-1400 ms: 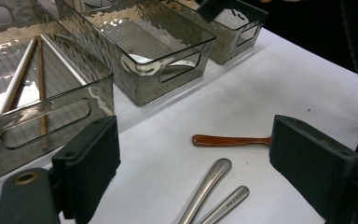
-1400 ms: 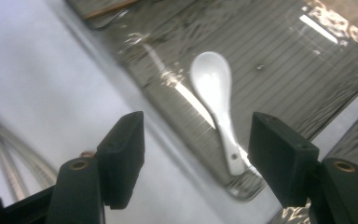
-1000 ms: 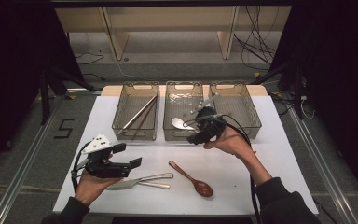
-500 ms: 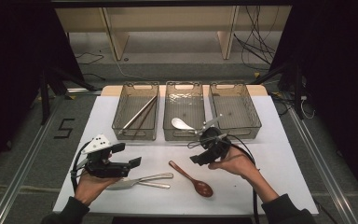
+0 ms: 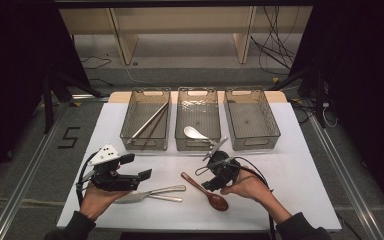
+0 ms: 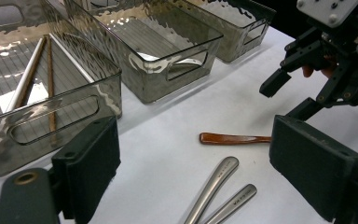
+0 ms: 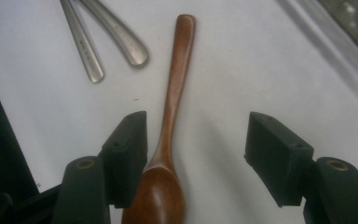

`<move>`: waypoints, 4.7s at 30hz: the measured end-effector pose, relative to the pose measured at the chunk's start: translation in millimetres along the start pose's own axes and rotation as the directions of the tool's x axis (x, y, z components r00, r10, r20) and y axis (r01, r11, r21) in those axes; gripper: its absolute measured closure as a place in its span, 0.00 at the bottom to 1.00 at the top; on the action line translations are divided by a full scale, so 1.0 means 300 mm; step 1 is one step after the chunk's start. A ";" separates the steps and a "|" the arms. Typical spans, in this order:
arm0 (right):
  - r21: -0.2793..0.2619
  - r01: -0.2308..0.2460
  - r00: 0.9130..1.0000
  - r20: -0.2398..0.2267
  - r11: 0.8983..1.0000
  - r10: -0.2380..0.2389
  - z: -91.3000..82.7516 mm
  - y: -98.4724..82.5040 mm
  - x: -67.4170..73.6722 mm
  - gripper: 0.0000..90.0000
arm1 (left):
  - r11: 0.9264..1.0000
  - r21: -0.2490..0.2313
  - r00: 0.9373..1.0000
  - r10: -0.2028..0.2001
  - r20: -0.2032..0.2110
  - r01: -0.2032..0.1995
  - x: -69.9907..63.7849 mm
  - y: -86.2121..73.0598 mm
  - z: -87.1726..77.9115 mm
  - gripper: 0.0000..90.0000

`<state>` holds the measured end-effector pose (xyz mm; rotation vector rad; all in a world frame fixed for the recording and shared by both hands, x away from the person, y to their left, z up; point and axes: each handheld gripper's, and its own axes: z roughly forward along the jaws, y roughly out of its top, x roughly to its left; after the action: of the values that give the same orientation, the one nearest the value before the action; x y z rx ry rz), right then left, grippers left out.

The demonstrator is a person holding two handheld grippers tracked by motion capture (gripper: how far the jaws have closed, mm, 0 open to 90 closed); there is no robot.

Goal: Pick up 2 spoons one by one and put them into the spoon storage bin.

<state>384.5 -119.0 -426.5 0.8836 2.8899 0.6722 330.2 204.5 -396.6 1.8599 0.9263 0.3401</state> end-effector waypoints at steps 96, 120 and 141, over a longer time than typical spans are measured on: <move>-0.104 0.026 1.000 0.014 0.994 -0.024 -0.099 0.008 -0.067 0.91 | 1.000 0.010 1.000 0.006 0.012 -0.006 -0.004 -0.003 0.005 0.17; -0.232 -0.025 0.993 0.105 0.972 0.051 -0.213 0.184 -0.202 0.91 | 1.000 0.001 1.000 0.005 0.016 -0.005 -0.002 -0.005 0.003 0.17; -0.242 -0.087 0.977 0.167 0.966 0.130 -0.198 0.350 -0.316 0.91 | 1.000 0.001 1.000 0.005 0.019 -0.005 0.001 -0.005 0.002 0.17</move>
<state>508.6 -115.6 -336.6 1.0178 2.5529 0.8697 330.0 204.6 -398.1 1.8641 0.9092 0.3251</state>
